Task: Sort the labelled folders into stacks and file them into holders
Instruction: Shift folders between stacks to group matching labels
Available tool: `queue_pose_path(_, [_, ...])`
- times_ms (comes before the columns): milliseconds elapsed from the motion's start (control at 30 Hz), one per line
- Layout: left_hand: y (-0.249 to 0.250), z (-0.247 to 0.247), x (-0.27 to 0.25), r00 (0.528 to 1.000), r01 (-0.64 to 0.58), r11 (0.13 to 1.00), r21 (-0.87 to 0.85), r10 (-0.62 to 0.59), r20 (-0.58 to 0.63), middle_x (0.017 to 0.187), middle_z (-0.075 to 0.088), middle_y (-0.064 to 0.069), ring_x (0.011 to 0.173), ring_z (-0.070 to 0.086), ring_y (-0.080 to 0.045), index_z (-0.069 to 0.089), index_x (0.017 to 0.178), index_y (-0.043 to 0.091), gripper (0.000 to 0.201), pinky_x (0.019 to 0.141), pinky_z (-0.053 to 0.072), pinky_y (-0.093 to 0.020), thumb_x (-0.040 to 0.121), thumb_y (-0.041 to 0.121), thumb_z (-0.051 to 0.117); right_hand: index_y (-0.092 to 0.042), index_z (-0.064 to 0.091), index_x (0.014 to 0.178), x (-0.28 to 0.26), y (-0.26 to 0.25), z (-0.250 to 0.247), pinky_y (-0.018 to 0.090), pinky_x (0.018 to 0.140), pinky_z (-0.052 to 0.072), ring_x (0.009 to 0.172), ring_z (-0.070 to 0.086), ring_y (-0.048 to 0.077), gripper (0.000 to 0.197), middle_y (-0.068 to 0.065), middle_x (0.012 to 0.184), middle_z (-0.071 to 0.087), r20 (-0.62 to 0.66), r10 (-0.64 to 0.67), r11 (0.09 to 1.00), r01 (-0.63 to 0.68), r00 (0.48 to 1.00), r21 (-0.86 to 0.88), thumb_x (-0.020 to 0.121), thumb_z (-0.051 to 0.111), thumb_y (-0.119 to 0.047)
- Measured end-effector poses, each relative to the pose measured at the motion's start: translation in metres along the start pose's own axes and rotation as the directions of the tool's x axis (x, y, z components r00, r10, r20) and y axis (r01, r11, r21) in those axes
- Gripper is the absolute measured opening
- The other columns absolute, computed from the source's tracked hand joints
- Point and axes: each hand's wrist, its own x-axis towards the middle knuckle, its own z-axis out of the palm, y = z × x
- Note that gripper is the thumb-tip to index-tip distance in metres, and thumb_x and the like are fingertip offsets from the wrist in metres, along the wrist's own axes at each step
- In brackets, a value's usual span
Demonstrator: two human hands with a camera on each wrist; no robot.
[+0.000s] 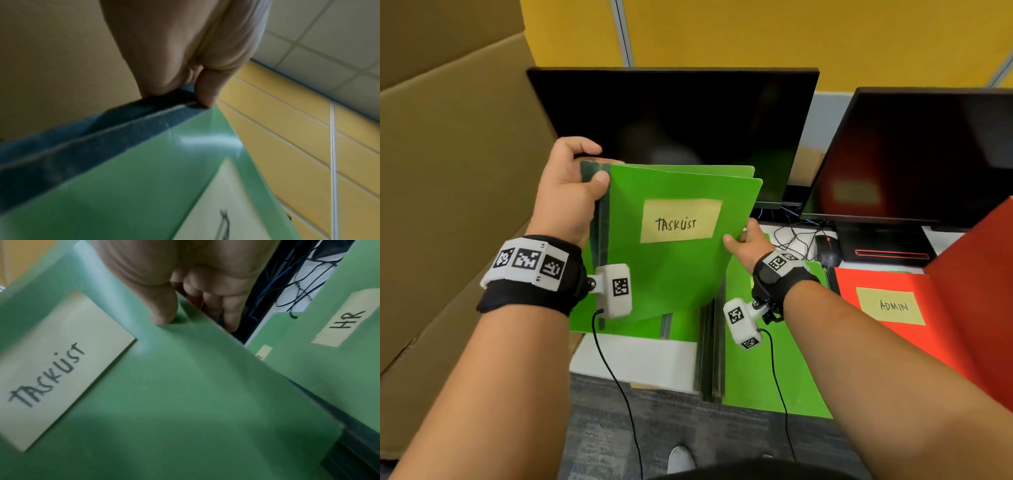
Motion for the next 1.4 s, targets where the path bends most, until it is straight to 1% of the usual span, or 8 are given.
queue_pose_path(133, [-0.015,-0.007,0.009,0.991,-0.015,0.995,0.099,0.028,-0.127,0.099,0.062,0.01,0.089,0.06,-0.01,0.049,0.118,0.029,0.039,0.082,0.051,-0.032,0.087,0.007,0.057,-0.013,0.039,0.138,0.004,-0.005,-0.003,0.036,0.106,0.036,0.126,0.046,0.023,0.046,0.005,0.136,0.051,-0.049,-0.056,0.998,0.057,0.997,0.019,0.095,0.051,-0.024])
queue_pose_path(233, [-0.04,-0.006,0.007,0.98,0.182,0.968,0.172,-0.164,-0.112,0.119,0.058,0.01,0.109,0.06,-0.009,0.038,0.137,0.025,0.058,0.095,0.049,-0.032,0.087,0.018,0.067,-0.008,0.04,0.135,0.01,-0.008,-0.003,0.034,0.105,0.036,0.126,0.045,0.023,0.046,0.007,0.135,0.05,-0.12,-0.04,0.998,0.045,0.992,0.036,0.095,0.05,-0.028])
queue_pose_path(400, [-0.087,0.0,-0.01,0.898,0.43,0.832,0.35,-0.434,-0.073,0.119,0.059,0.007,0.111,0.057,-0.018,0.047,0.13,0.022,0.039,0.101,0.043,-0.044,0.093,0.023,0.059,-0.009,0.05,0.1,0.01,-0.002,-0.005,0.026,0.059,0.035,0.07,0.046,0.015,0.028,-0.003,0.076,0.048,-0.24,0.005,1.0,-0.01,0.971,-0.019,0.093,0.054,-0.035])
queue_pose_path(667, [-0.144,0.017,-0.035,0.798,0.549,0.693,0.468,-0.601,-0.046,0.12,0.06,-0.009,0.108,0.057,-0.028,0.052,0.123,0.01,0.03,0.098,0.046,-0.047,0.095,0.02,0.055,-0.006,0.035,0.14,-0.005,0.03,-0.005,0.036,0.101,0.038,0.129,0.043,0.029,0.054,0.014,0.142,0.042,-0.106,0.256,0.933,-0.274,0.961,-0.231,0.098,0.042,-0.039])
queue_pose_path(800, [-0.177,0.029,-0.057,0.721,0.585,0.581,0.567,-0.693,-0.034,0.126,0.057,-0.012,0.114,0.055,-0.032,0.047,0.129,0.007,0.04,0.1,0.045,-0.049,0.094,0.022,0.056,-0.007,0.03,0.143,-0.006,0.053,-0.003,0.037,0.102,0.04,0.129,0.043,0.032,0.058,0.015,0.143,0.04,-0.123,0.343,0.86,-0.364,0.931,-0.357,0.095,0.053,-0.03])
queue_pose_path(967, [-0.207,0.058,-0.08,0.704,0.555,0.557,0.618,-0.711,0.009,0.116,0.061,-0.016,0.105,0.06,-0.031,0.051,0.121,0.005,0.03,0.094,0.049,-0.04,0.093,0.015,0.055,-0.029,0.033,0.141,-0.015,0.071,0.001,0.043,0.105,0.036,0.128,0.031,0.027,0.061,0.004,0.141,0.028,-0.107,0.206,0.723,-0.225,0.973,-0.654,0.086,0.06,-0.029])
queue_pose_path(1133, [-0.22,0.093,-0.093,0.707,0.494,0.552,0.672,-0.705,0.059,0.1,0.06,-0.018,0.089,0.06,-0.029,0.049,0.11,0.005,0.024,0.079,0.048,-0.031,0.092,0.019,0.057,-0.036,0.026,0.144,-0.024,0.083,0.016,0.048,0.108,0.034,0.135,0.023,0.027,0.069,-0.002,0.148,0.021,0.203,0.269,0.642,-0.018,0.942,-0.766,0.084,0.06,-0.041])
queue_pose_path(1400, [-0.235,0.109,-0.078,0.721,0.398,0.568,0.721,-0.68,0.138,0.131,0.058,-0.011,0.115,0.059,-0.028,0.048,0.137,0.007,0.046,0.092,0.046,-0.028,0.091,0.007,0.054,-0.044,0.005,0.148,-0.033,0.12,0.021,0.052,0.116,0.019,0.145,-0.006,0.034,0.094,-0.002,0.158,-0.013,0.294,0.398,0.545,0.033,0.869,-0.838,0.081,0.07,-0.033])
